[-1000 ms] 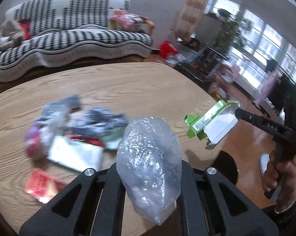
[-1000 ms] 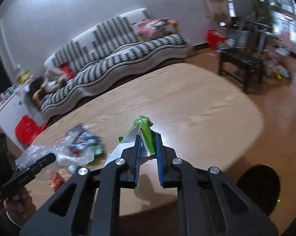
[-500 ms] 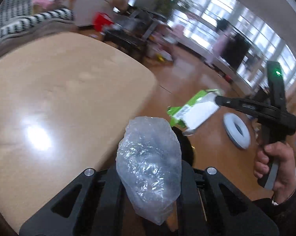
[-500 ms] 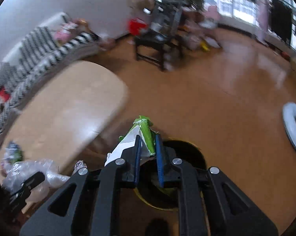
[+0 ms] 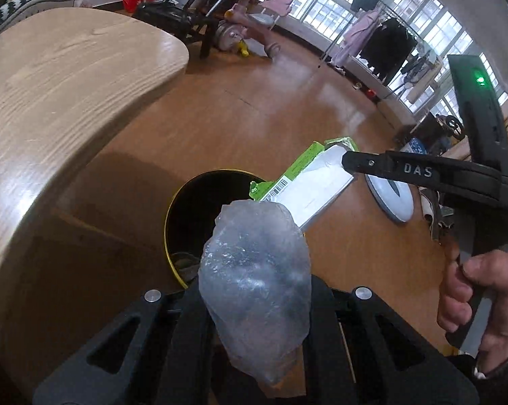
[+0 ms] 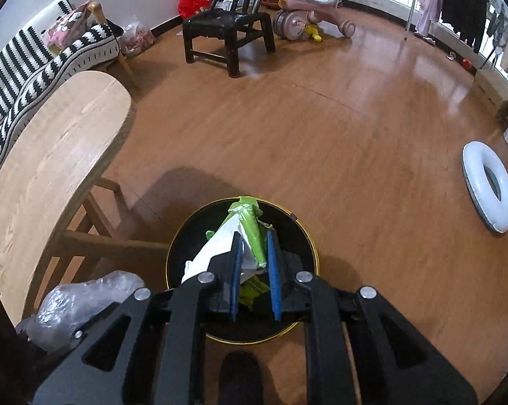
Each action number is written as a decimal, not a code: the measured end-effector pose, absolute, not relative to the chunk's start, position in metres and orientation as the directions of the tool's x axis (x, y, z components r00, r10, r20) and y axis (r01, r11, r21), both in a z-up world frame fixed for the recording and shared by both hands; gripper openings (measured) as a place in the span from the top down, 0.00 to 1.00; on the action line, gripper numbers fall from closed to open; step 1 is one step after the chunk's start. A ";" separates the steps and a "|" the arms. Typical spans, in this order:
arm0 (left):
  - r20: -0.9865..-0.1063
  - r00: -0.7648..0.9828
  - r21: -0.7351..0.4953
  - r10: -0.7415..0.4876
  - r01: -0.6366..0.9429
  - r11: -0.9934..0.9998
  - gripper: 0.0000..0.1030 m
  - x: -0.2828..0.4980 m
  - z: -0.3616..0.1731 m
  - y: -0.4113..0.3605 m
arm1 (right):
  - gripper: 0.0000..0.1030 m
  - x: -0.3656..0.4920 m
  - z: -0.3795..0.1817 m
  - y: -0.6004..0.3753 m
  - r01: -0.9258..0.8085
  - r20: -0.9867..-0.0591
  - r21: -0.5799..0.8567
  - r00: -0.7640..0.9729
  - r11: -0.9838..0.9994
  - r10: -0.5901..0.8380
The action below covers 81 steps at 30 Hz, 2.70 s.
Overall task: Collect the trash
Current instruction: 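Carry both items over the black bin and open both tools to drop them, then swing both tools back over the table toward the remaining trash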
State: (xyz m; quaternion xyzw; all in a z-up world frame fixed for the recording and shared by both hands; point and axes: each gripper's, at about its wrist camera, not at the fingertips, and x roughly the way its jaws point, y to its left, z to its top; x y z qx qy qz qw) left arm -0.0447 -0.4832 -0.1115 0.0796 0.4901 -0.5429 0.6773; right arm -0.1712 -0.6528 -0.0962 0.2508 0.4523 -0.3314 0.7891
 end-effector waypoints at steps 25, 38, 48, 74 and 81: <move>-0.783 -0.102 -0.409 -0.613 0.827 0.386 0.24 -0.061 -0.135 -0.519 | 0.34 -0.181 -0.094 -0.661 0.775 -0.863 0.059 0.357 0.630 -0.359; -0.755 0.018 -0.352 -0.656 0.833 0.428 0.15 -0.052 -0.093 -0.478 | 0.26 -0.177 -0.061 -0.639 0.731 -0.794 0.196 0.510 0.654 -0.331; -0.662 0.404 -0.132 -0.632 0.767 0.628 0.07 -0.012 0.002 -0.313 | 0.18 -0.107 -0.001 -0.529 0.460 -0.673 0.254 0.716 0.851 -0.186; -0.728 0.651 -0.041 -0.217 0.274 0.961 0.07 0.059 -0.007 0.021 | 0.17 0.049 -0.020 -0.219 -0.137 -0.722 0.137 0.664 0.981 0.193; -0.754 0.616 -0.075 -0.227 0.263 0.962 0.07 0.103 -0.026 0.010 | 0.17 0.072 -0.037 -0.215 -0.126 -0.753 0.113 0.636 0.986 0.168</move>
